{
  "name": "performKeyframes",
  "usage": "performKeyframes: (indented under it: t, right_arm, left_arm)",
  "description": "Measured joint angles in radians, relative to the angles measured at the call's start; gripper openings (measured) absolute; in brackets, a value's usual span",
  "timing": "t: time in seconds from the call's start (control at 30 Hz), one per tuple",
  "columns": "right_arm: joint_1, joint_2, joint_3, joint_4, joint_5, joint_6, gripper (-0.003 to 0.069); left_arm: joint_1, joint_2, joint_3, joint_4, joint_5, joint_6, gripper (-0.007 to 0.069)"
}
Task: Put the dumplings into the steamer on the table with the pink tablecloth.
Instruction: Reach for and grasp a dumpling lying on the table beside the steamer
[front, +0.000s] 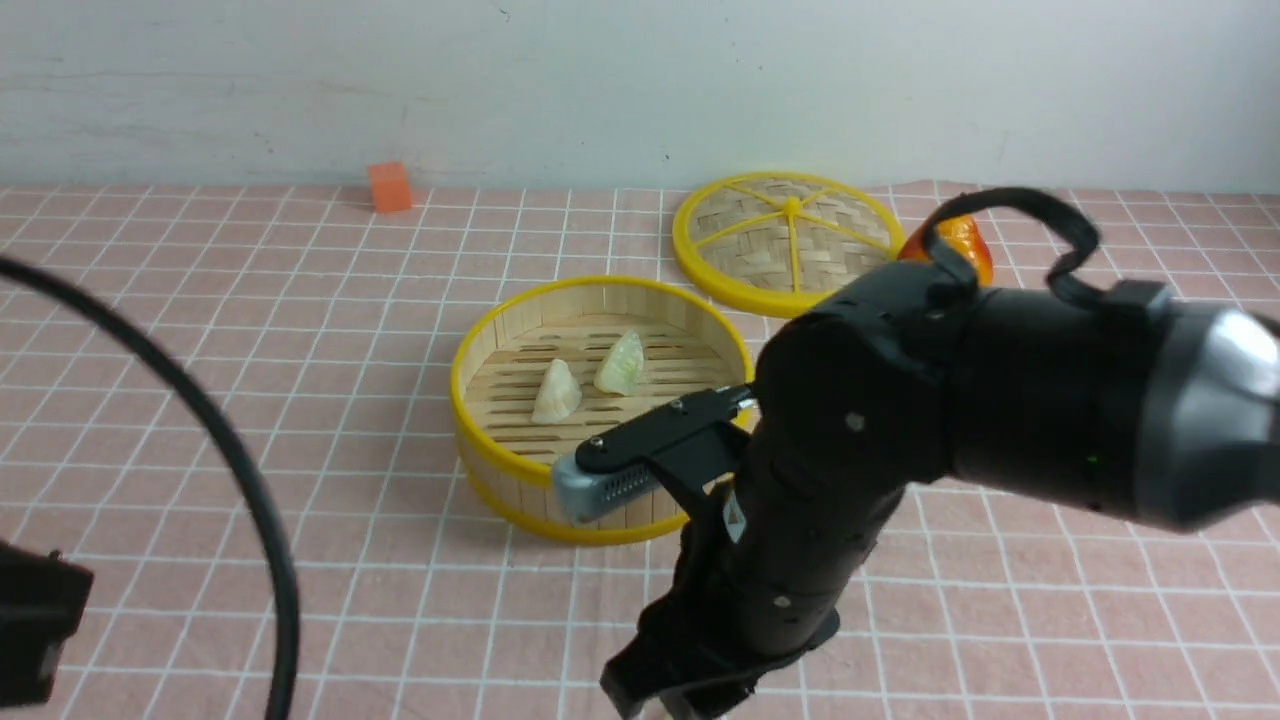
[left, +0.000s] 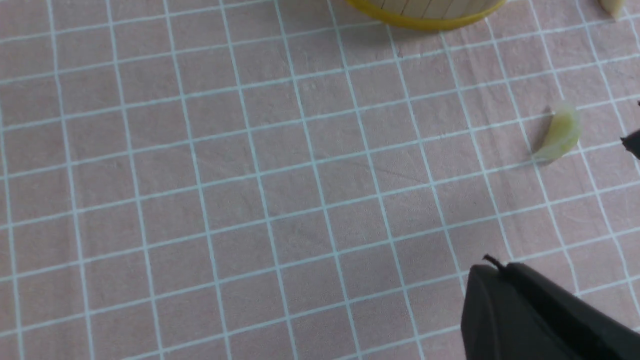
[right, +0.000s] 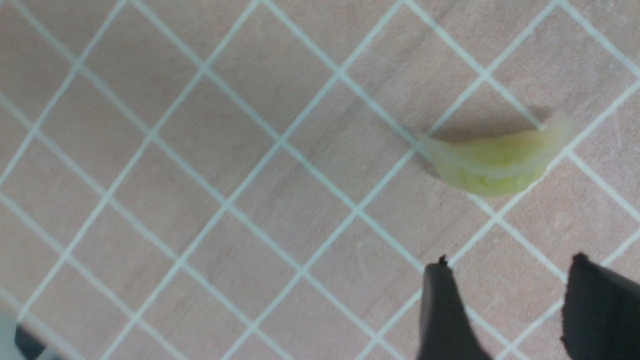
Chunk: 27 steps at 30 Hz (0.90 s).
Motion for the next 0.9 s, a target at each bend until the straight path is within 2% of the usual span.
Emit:
performKeyframes:
  t: [0.03, 0.07, 0.1, 0.13, 0.23, 0.33, 0.4, 0.57, 0.6, 0.63, 0.77, 0.9]
  right_arm:
    - [-0.005, 0.046, -0.022, -0.040, -0.007, 0.081, 0.0459]
    - [-0.004, 0.046, -0.025, -0.040, -0.008, 0.081, 0.0468]
    - [-0.011, 0.091, -0.045, -0.082, -0.024, 0.172, 0.0533]
    - [-0.014, 0.110, -0.055, -0.103, -0.035, 0.213, 0.0561]
    - [-0.024, 0.178, -0.081, -0.157, -0.056, 0.350, 0.0621]
    - [-0.028, 0.220, -0.086, -0.155, -0.063, 0.403, 0.0620]
    - [-0.028, 0.242, -0.086, -0.141, -0.063, 0.414, 0.0605]
    - [-0.027, 0.259, -0.091, -0.052, -0.019, 0.373, 0.0486]
    - [-0.027, 0.259, -0.090, -0.049, -0.015, 0.364, 0.0482]
    - [-0.027, 0.260, -0.092, -0.031, 0.018, 0.329, 0.0438]
    - [-0.027, 0.262, -0.093, -0.027, 0.090, 0.281, 0.0333]
    - [-0.027, 0.262, -0.093, -0.028, 0.115, 0.252, 0.0263]
  left_arm:
    - [0.000, -0.052, 0.047, -0.009, -0.026, -0.001, -0.0013]
    - [0.000, -0.064, 0.058, -0.012, -0.031, -0.001, -0.0013]
    - [0.000, -0.116, 0.092, -0.020, -0.051, -0.001, -0.0013]
    - [0.000, -0.141, 0.113, -0.022, -0.058, -0.001, -0.0013]
    - [0.000, -0.224, 0.170, -0.026, -0.080, -0.001, -0.0013]
    - [0.000, -0.273, 0.205, -0.026, -0.086, -0.002, -0.0013]
    - [0.000, -0.298, 0.224, -0.025, -0.095, -0.002, -0.0013]
    - [0.000, -0.331, 0.266, -0.026, -0.124, -0.002, -0.0013]
    - [0.000, -0.331, 0.266, -0.026, -0.127, -0.002, -0.0013]
    - [0.000, -0.331, 0.268, -0.027, -0.130, -0.002, -0.0013]
    - [0.000, -0.331, 0.268, -0.029, -0.146, -0.002, -0.0013]
    - [0.000, -0.331, 0.268, -0.029, -0.156, -0.002, -0.0013]
